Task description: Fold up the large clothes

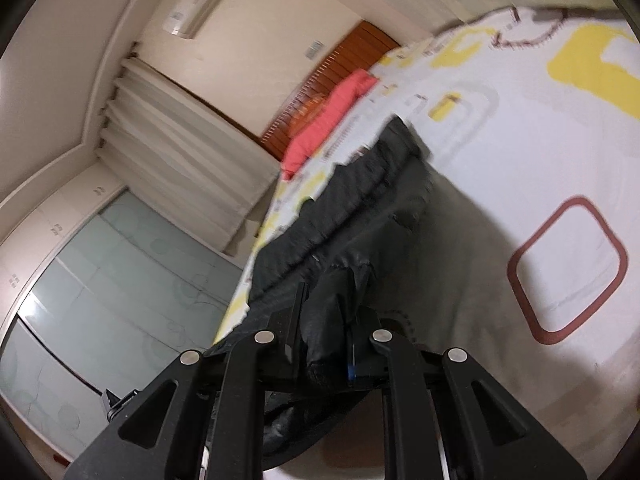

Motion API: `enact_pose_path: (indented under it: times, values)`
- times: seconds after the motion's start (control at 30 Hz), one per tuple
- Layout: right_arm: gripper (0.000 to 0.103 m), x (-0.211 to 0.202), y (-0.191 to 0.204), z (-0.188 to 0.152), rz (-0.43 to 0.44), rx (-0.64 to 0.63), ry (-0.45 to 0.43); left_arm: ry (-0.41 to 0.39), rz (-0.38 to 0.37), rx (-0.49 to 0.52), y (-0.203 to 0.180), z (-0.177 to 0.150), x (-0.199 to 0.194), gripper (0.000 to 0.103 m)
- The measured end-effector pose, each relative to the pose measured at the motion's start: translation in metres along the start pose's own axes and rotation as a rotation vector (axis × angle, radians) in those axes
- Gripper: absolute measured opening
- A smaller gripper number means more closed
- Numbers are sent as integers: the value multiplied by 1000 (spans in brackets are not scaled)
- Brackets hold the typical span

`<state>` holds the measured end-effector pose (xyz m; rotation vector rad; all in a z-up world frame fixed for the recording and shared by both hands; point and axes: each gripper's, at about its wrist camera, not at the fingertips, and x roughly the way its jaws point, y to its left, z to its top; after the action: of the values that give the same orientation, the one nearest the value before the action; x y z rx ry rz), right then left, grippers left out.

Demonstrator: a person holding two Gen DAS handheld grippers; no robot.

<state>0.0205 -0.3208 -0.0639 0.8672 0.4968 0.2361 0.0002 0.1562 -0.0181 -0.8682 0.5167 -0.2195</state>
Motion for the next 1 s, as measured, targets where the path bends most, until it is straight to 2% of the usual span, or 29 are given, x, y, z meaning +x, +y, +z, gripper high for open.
enact_pose_path:
  times: [0.23,0.43,0.6,0.7,0.83,1.0]
  values:
    - [15,-42,30,9,77,-51,-47,-69,-74,40,-30,9,-53,8]
    - [15,-32,44,27,99,-94,-60,-80,-88,62,-43,30,-37,8]
    - [15,1,53,61,106,-127,-64,-84,-86,51,-46,63,6,8]
    - [15,37,59,87,102,-156,-73,-96,-68,72,-50,89,45,8]
    - [15,101,61,125,71,-174,-66,-95,-29,109,-57,119,104,8]
    - [15,181,51,160,16,-154,-20,-62,57,143,-52,151,192,8]
